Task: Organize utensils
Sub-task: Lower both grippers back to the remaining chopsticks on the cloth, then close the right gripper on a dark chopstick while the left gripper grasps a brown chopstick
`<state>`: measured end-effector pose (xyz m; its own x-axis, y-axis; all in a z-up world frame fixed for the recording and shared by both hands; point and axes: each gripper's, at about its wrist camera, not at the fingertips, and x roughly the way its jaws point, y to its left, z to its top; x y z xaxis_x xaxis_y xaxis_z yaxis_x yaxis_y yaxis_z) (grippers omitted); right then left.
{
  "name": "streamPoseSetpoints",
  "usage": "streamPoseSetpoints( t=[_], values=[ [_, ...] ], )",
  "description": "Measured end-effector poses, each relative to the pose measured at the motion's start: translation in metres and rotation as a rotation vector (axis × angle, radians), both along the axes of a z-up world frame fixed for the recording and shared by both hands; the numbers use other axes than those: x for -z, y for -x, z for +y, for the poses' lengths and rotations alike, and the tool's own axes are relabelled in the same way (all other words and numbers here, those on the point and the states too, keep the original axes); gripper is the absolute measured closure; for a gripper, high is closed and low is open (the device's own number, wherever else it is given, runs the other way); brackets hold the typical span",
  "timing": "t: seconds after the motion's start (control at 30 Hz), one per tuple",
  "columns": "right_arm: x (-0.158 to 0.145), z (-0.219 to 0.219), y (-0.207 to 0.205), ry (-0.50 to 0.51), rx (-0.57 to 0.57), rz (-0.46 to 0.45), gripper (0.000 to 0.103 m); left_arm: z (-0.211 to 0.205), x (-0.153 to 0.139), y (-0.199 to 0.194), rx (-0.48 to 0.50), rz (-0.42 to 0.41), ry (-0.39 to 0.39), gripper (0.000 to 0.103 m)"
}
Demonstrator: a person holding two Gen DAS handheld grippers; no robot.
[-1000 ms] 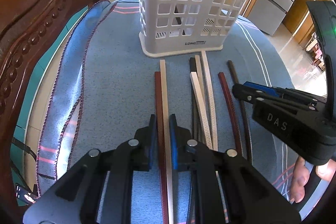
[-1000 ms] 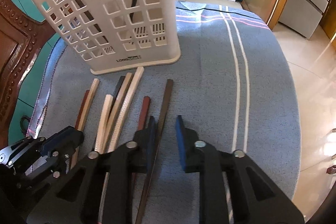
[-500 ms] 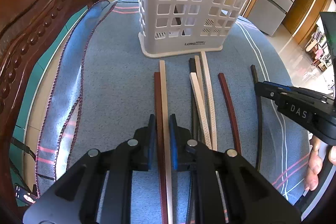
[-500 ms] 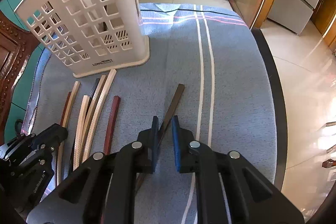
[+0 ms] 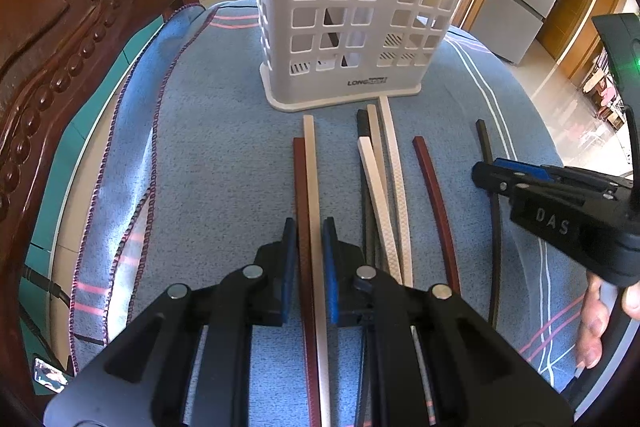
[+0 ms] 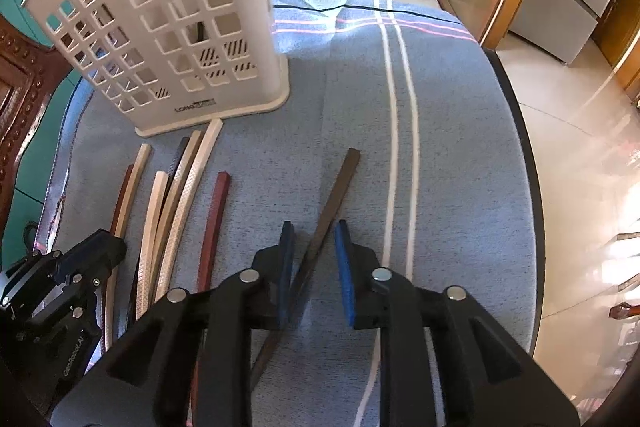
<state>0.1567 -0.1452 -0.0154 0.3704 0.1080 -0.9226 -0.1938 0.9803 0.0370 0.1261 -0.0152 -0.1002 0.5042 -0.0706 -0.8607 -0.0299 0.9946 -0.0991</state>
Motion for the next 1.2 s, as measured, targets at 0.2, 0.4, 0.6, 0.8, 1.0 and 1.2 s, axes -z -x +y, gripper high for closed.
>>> streamPoseSetpoints(
  t=[0.2, 0.4, 0.6, 0.8, 1.0, 1.2],
  values=[
    [-0.001, 0.011, 0.005, -0.041, -0.088, 0.003, 0.092, 0.014, -0.008, 0.001, -0.012, -0.017, 0.043, 0.090],
    [-0.009, 0.013, 0.013, -0.027, -0.090, -0.016, 0.093, 0.034, -0.006, 0.000, -0.057, 0.001, 0.082, 0.090],
    [-0.015, 0.008, 0.011, -0.033, -0.075, -0.017, 0.092, 0.024, -0.003, -0.002, -0.037, 0.003, 0.061, 0.090],
    [-0.015, 0.002, 0.009, -0.031, -0.074, -0.021, 0.092, 0.014, -0.002, -0.001, -0.005, -0.010, 0.058, 0.090],
    [-0.016, 0.002, 0.012, -0.034, -0.074, -0.024, 0.092, 0.003, 0.000, 0.000, 0.024, -0.001, 0.027, 0.089],
    [-0.019, 0.004, 0.013, -0.027, -0.079, -0.028, 0.092, 0.008, -0.003, -0.001, 0.011, -0.015, 0.065, 0.090]
  ],
)
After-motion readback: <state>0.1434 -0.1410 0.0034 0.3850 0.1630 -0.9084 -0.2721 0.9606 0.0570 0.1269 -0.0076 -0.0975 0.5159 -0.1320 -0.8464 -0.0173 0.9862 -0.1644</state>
